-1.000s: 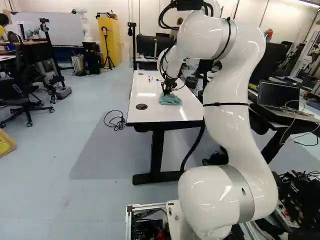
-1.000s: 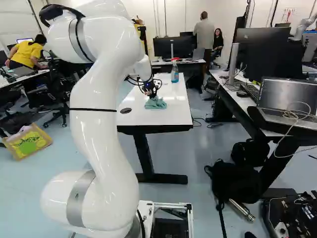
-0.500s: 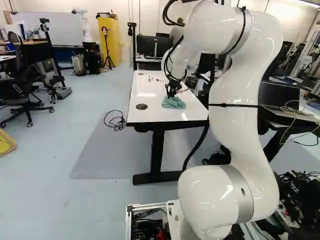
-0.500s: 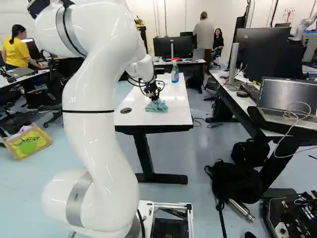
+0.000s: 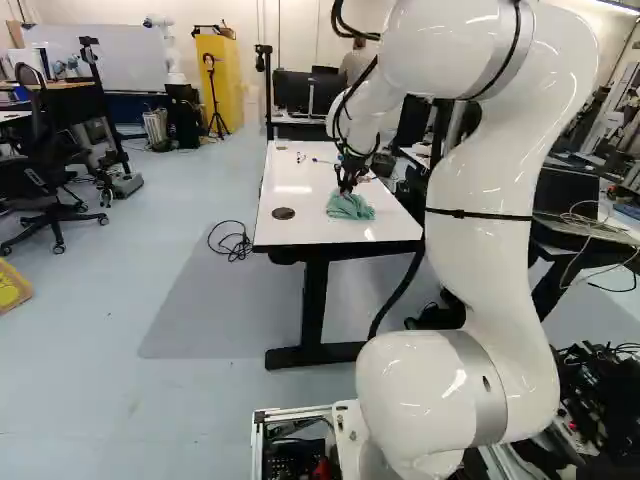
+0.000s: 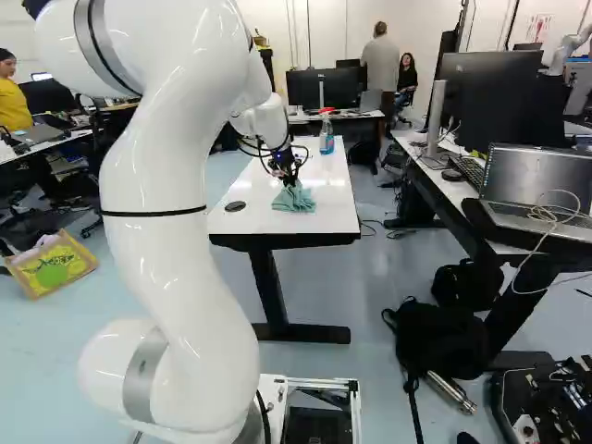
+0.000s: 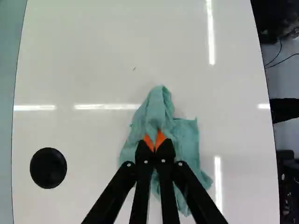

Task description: Clean the table with the green towel

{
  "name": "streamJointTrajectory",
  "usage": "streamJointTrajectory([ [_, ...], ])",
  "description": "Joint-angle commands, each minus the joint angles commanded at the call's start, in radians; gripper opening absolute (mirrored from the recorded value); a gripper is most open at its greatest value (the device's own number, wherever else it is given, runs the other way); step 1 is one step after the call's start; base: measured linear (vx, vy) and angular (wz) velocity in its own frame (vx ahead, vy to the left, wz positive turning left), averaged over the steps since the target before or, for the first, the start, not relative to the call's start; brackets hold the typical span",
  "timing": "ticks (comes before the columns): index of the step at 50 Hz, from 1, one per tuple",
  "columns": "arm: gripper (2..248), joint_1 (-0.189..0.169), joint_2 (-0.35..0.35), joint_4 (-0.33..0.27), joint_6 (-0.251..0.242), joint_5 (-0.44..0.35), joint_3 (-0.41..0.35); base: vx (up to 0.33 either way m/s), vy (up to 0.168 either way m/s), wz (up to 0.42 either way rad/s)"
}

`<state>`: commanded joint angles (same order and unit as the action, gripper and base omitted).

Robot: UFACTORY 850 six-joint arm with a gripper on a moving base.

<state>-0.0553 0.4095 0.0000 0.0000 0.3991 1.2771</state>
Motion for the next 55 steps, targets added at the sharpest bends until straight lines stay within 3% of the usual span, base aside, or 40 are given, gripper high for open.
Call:
streamJointTrajectory([
  [44,24,-0.023,-0.186,0.000,0.000,0.000,-0.218,0.000,0.000,0.000],
  [55,24,-0.023,-0.188,0.000,0.000,0.000,-0.221,0.000,0.000,0.000],
])
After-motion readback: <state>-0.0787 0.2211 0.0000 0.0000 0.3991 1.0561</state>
